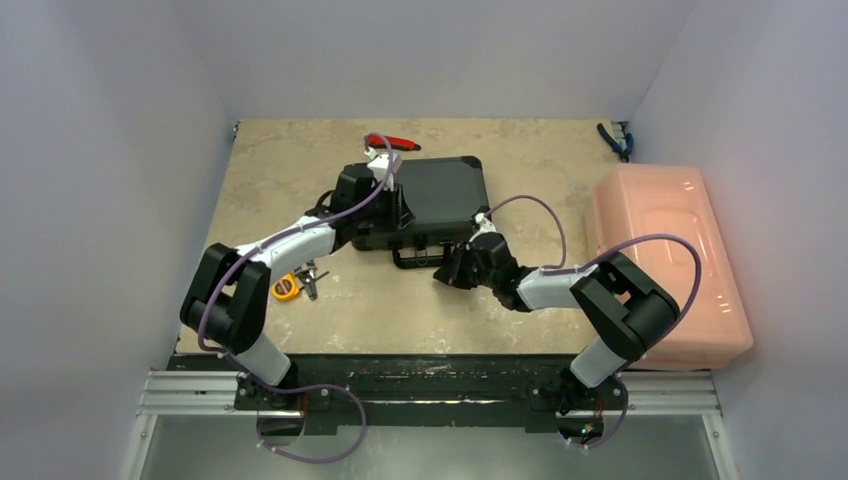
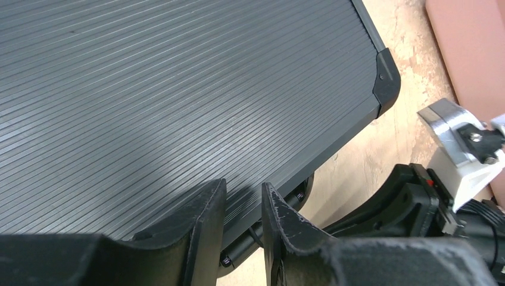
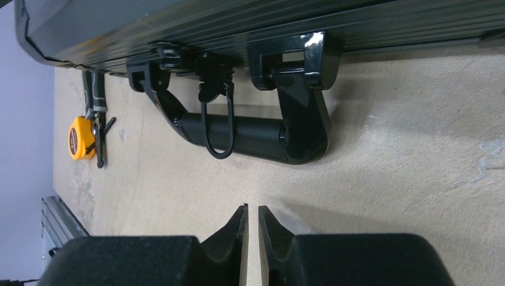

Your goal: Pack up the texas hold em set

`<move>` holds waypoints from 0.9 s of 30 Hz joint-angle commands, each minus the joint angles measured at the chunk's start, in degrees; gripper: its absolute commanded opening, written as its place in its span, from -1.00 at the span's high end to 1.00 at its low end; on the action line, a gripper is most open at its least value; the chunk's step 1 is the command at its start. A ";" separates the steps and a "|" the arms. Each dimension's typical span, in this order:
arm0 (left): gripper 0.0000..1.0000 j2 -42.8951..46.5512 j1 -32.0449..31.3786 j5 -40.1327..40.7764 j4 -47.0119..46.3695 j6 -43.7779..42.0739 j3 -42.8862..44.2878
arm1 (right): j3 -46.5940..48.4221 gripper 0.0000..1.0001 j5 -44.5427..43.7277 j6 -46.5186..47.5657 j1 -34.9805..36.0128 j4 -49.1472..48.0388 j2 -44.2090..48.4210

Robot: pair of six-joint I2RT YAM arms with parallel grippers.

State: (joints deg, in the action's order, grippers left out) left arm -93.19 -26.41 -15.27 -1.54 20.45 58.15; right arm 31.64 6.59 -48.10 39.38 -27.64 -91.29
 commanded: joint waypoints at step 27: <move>0.50 -1.27 -0.13 0.25 2.42 2.15 -9.42 | 9.15 1.00 -3.33 -7.01 1.05 -4.58 -10.06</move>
State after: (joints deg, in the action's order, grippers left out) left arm -91.88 -26.39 -15.25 -10.96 22.15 52.25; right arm 38.79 4.25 -54.00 40.25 -31.79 -100.90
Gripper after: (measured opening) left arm 0.254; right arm 0.005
